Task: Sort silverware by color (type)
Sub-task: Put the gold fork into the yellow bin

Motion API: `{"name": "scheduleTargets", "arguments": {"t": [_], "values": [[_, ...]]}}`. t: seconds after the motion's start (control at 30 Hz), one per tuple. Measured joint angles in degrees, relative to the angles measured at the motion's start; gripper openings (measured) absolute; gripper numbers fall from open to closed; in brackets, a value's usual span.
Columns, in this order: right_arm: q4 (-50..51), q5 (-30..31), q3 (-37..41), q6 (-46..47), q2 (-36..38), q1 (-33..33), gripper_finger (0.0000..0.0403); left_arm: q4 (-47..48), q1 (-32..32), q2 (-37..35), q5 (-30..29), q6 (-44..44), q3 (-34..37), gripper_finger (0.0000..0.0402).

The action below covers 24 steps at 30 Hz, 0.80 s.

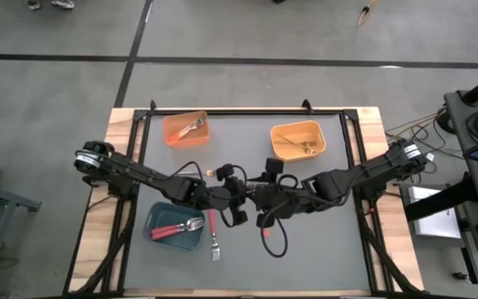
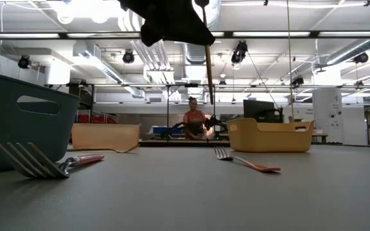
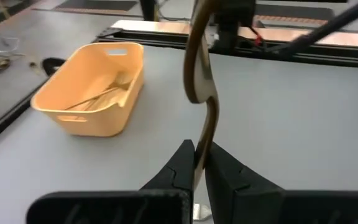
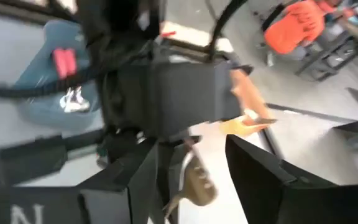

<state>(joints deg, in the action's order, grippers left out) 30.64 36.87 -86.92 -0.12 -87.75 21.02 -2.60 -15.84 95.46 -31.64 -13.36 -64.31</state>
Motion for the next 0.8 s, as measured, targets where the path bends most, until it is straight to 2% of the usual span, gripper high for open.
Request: {"name": "scheduleTargets", "arguments": {"t": [0.23,0.57,0.7,0.8], "values": [[0.0,7.05,-1.78,1.91,3.16,0.0,0.0187,1.03,0.32,-0.23,-7.89,-0.11,-0.04,0.0002],[1.84,9.95,3.5,14.42,6.04,3.53,0.0187,2.42,0.38,-3.91,-8.48,-0.68,-0.04,0.0002],[-4.06,18.13,8.66,16.91,4.78,5.05,0.0187,2.22,0.43,-4.52,-9.11,0.24,-0.04,0.0002],[-13.81,22.11,13.02,15.73,2.25,5.2,0.0186,2.4,0.49,-4.52,-9.04,0.34,-0.04,0.0002]]}}
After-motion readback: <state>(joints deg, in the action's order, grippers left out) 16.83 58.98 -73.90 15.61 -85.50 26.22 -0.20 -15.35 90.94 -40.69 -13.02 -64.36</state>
